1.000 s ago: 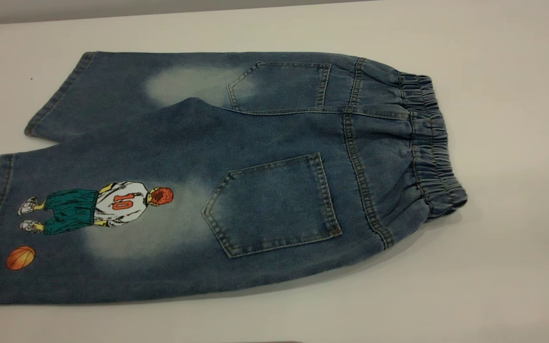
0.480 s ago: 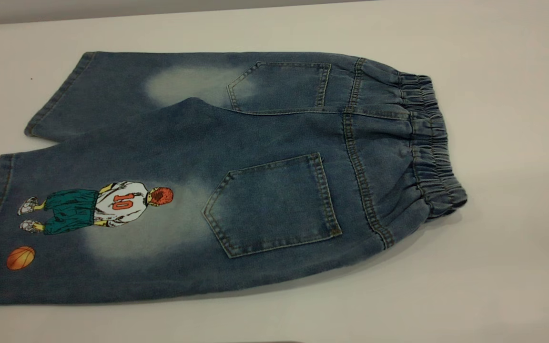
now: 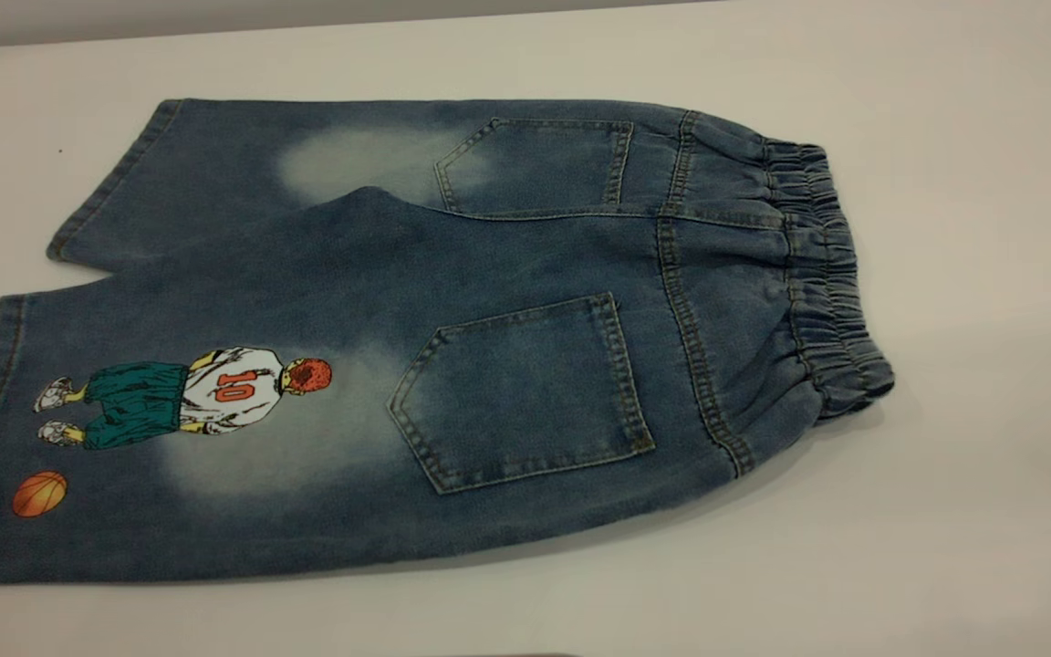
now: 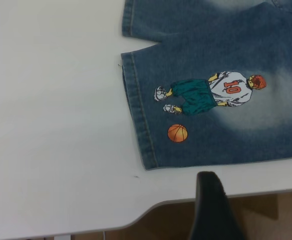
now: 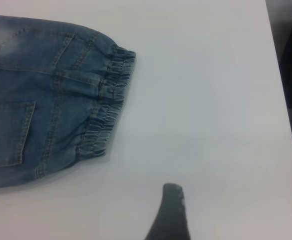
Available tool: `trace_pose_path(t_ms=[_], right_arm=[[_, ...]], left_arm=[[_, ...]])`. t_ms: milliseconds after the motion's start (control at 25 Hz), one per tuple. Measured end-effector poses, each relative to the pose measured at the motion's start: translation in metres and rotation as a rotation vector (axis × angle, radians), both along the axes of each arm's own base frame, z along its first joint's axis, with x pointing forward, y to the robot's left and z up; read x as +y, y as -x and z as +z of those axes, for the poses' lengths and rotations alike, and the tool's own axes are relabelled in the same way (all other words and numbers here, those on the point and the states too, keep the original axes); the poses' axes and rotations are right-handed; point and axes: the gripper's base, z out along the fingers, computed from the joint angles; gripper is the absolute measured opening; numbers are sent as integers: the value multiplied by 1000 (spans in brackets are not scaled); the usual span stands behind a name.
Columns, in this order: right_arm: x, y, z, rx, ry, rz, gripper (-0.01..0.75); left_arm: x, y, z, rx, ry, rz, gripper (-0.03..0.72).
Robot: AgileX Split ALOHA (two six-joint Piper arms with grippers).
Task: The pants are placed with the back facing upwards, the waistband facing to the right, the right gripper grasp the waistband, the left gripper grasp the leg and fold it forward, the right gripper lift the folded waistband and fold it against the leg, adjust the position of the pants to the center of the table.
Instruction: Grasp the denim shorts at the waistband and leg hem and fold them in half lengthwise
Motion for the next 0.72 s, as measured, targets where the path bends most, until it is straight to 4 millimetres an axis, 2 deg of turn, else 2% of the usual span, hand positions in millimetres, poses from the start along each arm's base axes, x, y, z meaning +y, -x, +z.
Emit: trace_pose_path(t_ms=[720], right_arm=[[4, -2, 1, 11, -37, 23, 549]], left_arm=[[0, 0, 2, -13, -3, 3, 395]])
